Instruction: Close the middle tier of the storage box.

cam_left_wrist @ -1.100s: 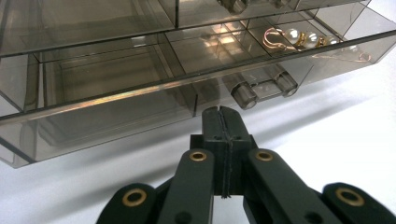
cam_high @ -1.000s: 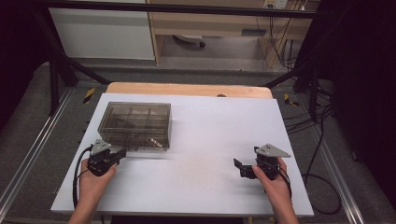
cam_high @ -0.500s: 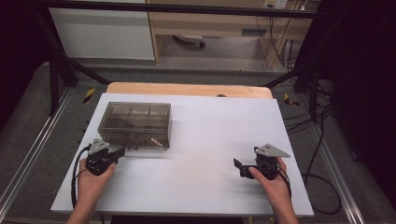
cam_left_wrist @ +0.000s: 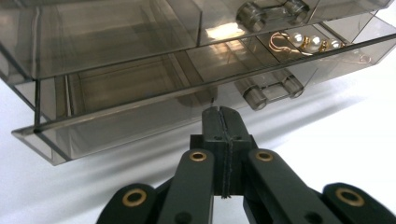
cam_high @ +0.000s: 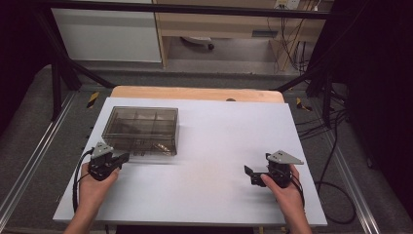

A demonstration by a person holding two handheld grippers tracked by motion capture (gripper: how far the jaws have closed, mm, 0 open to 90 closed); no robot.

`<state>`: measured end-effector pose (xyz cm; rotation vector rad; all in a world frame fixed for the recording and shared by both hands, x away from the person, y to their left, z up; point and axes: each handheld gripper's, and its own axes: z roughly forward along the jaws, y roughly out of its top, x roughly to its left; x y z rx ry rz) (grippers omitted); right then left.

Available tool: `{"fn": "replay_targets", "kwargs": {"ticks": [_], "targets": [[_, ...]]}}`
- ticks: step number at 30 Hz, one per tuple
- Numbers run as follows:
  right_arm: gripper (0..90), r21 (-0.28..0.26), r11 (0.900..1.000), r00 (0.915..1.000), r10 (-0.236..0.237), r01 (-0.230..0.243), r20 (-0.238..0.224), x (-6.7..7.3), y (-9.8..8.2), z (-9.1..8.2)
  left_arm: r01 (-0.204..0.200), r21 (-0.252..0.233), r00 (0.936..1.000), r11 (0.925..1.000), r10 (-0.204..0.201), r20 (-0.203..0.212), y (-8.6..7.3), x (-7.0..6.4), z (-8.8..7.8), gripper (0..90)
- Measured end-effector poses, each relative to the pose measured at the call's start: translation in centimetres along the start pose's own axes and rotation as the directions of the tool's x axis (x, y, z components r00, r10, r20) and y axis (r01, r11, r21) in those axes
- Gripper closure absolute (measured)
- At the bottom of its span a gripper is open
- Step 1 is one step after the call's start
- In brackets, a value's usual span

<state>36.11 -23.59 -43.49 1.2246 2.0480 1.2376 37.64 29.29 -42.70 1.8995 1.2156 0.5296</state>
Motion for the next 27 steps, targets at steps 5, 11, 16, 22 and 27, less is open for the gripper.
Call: {"fn": "replay_targets", "kwargs": {"ticks": [5,11,16,22,27], "targets": [[3.0,-0.006,1.0,1.0,0.001,-0.001,0.007,0.03,0.01,-0.1,-0.019,-0.002,0.9998,0.9998,0.019,0.007,0.83,-0.3,0.05,90.0],[2.9,-0.005,1.0,1.0,0.007,-0.007,0.003,-0.11,0.0,-0.12,-0.022,0.006,0.9997,0.9997,0.022,0.004,0.8,0.01,0.45,90.0],[2.8,-0.002,1.0,0.9999,0.01,-0.01,0.0,-0.1,0.02,-0.05,-0.017,-0.002,0.9998,0.9999,0.017,0.007,0.78,0.03,0.59,90.0],[2.4,-0.004,1.0,0.9999,0.011,-0.011,-0.001,-0.1,0.01,-0.07,-0.02,-0.002,0.9998,0.9998,0.02,0.008,0.86,-0.16,0.78,90.0],[2.4,-0.001,1.0,1.0,0.008,-0.008,0.0,-0.14,-0.02,-0.02,-0.02,-0.004,0.9997,0.9998,0.02,0.009,0.92,-0.18,0.83,90.0]]}}
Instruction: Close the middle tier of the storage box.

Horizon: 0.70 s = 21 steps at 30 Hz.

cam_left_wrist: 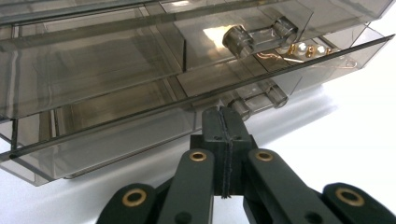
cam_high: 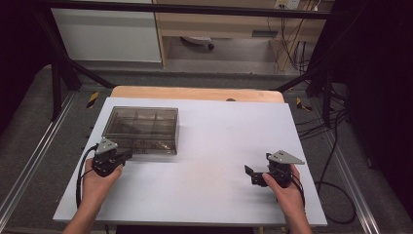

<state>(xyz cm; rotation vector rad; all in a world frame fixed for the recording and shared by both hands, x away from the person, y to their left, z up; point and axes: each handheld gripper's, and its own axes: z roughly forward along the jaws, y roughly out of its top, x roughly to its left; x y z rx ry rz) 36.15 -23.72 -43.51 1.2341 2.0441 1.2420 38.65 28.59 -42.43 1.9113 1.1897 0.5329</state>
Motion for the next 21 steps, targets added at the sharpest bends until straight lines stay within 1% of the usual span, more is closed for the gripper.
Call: {"fn": "replay_targets", "kwargs": {"ticks": [5,9,13,17,21], "targets": [[2.7,0.002,1.0,1.0,-0.008,0.008,-0.005,0.09,0.04,0.04,0.001,0.004,1.0,1.0,-0.001,-0.004,0.03,0.06,0.14,90.0],[2.9,0.003,1.0,1.0,-0.005,0.005,0.001,0.02,-0.03,0.01,-0.002,0.011,1.0,0.9999,0.002,-0.007,0.06,0.06,0.2,90.0],[2.9,0.003,1.0,1.0,-0.002,0.002,0.001,-0.03,-0.03,0.01,0.001,0.007,1.0,1.0,-0.001,-0.004,0.1,0.04,0.26,90.0],[2.9,0.004,1.0,1.0,-0.005,0.005,-0.001,0.02,0.0,0.03,-0.004,0.006,1.0,1.0,0.004,-0.009,0.24,0.03,0.36,90.0],[2.9,0.005,1.0,1.0,-0.005,0.005,-0.001,0.01,-0.02,0.04,0.001,0.004,0.9999,1.0,0.0,-0.014,0.37,0.17,0.46,90.0]]}}
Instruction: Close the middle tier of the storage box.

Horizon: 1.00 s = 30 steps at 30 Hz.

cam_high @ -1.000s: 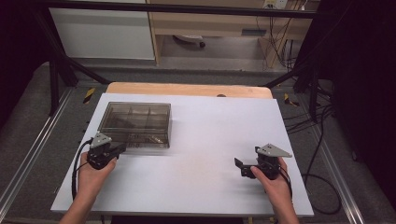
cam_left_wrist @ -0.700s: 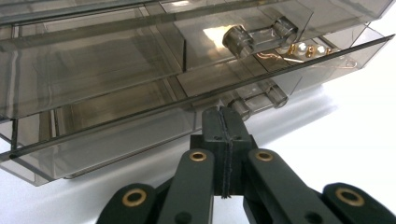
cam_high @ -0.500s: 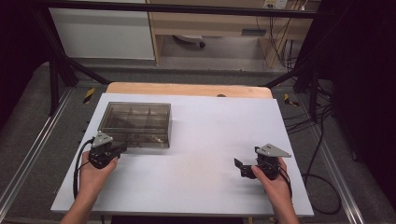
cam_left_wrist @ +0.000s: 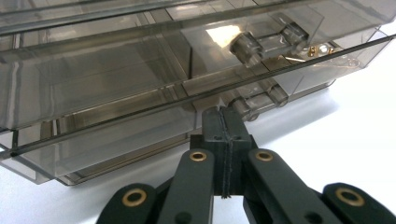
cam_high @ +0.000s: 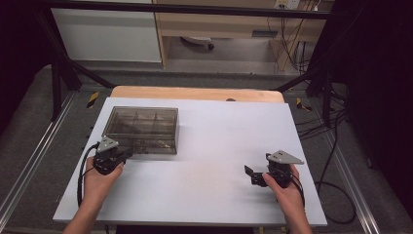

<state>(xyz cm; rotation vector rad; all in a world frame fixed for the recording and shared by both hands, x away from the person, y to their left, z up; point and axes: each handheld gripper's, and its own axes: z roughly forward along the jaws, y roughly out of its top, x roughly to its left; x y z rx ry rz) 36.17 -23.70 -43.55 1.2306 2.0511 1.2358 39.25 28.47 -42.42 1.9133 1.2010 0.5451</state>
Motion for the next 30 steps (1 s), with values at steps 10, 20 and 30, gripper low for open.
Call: {"fn": "replay_targets", "kwargs": {"ticks": [10,20,30], "targets": [[2.9,0.003,1.0,1.0,0.004,-0.004,-0.002,-0.01,0.0,0.0,0.001,-0.005,1.0,1.0,-0.001,-0.004,0.14,0.02,0.19,90.0],[2.9,0.005,1.0,1.0,0.007,-0.007,-0.003,-0.03,-0.01,0.0,0.002,-0.011,1.0,0.9999,-0.002,-0.005,0.24,-0.17,0.5,90.0],[2.9,0.003,1.0,1.0,0.006,-0.006,-0.004,-0.07,-0.02,-0.01,0.003,-0.012,1.0,0.9999,-0.004,-0.007,0.35,-0.18,0.6,90.0]]}}
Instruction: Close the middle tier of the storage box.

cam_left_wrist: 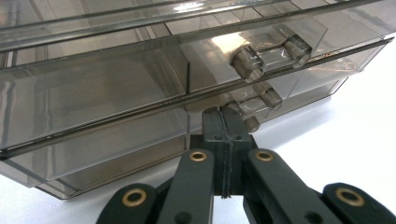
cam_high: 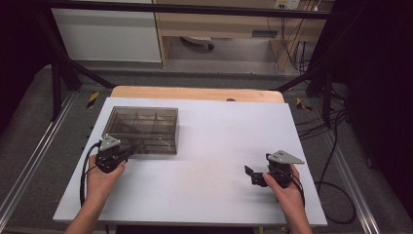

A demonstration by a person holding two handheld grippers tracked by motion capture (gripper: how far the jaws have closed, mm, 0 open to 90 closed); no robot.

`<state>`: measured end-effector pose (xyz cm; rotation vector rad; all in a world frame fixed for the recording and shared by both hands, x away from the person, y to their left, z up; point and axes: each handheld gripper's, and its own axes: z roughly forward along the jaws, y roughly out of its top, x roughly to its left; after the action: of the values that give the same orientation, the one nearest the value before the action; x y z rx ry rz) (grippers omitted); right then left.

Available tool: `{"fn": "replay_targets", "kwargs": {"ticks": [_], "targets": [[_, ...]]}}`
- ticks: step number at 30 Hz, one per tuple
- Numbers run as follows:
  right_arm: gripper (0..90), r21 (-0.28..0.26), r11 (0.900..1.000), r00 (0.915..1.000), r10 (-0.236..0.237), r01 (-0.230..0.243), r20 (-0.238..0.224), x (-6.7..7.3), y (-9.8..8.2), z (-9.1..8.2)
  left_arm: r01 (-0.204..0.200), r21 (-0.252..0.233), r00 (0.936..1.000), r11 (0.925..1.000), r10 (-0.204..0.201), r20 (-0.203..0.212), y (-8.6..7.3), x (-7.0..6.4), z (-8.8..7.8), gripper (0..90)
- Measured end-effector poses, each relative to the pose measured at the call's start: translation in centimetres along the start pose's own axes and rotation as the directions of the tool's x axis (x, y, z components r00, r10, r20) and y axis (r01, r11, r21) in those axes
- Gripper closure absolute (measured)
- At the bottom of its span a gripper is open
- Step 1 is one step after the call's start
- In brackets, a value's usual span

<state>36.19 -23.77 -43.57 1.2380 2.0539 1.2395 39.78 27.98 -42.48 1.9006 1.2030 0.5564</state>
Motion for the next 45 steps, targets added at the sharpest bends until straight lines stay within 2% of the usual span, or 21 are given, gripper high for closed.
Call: {"fn": "replay_targets", "kwargs": {"ticks": [16,22,25,29,34,36,38,42,45], "targets": [[2.9,0.0,1.0,1.0,-0.001,0.001,0.0,0.0,0.0,0.0,0.001,-0.032,0.9996,0.9995,-0.002,-0.028,0.0,-0.1,0.6,90.0],[2.8,0.005,1.0,1.0,0.002,-0.002,0.002,-0.1,0.0,0.0,-0.004,-0.023,0.9999,0.9997,0.004,-0.01,0.0,-0.5,-0.4,90.0],[2.8,0.006,1.0,1.0,0.001,-0.001,0.001,0.0,0.0,0.1,-0.014,-0.045,0.9998,0.9989,0.014,0.014,0.4,-1.2,-1.6,90.0],[2.8,0.012,1.0,1.0,-0.004,0.004,0.001,0.1,0.0,0.2,-0.05,-0.077,0.9976,0.9958,0.054,0.044,1.9,-2.7,-3.1,90.0],[2.8,0.008,1.0,1.0,-0.006,0.006,-0.001,0.2,0.0,0.1,-0.076,-0.11,0.9934,0.991,0.085,0.077,4.0,-4.3,-3.6,90.0],[2.8,0.009,1.0,1.0,-0.006,0.006,-0.001,0.1,0.0,0.1,-0.07,-0.119,0.9928,0.9904,0.081,0.089,4.5,-4.7,-3.4,86.3],[2.8,0.007,1.0,1.0,-0.005,0.005,-0.003,0.1,0.0,0.1,-0.07,-0.144,0.9931,0.987,0.083,0.083,5.0,-5.1,-3.2,80.3],[2.7,0.008,1.0,1.0,0.0,0.0,-0.004,0.1,0.0,0.1,-0.055,-0.202,0.9957,0.9778,0.069,0.062,5.8,-5.7,-3.0,58.8],[2.5,0.004,1.0,1.0,-0.003,0.003,-0.005,0.1,0.0,0.0,-0.065,-0.229,0.9962,0.9712,0.076,0.041,6.3,-6.1,-3.0,42.0]]}}
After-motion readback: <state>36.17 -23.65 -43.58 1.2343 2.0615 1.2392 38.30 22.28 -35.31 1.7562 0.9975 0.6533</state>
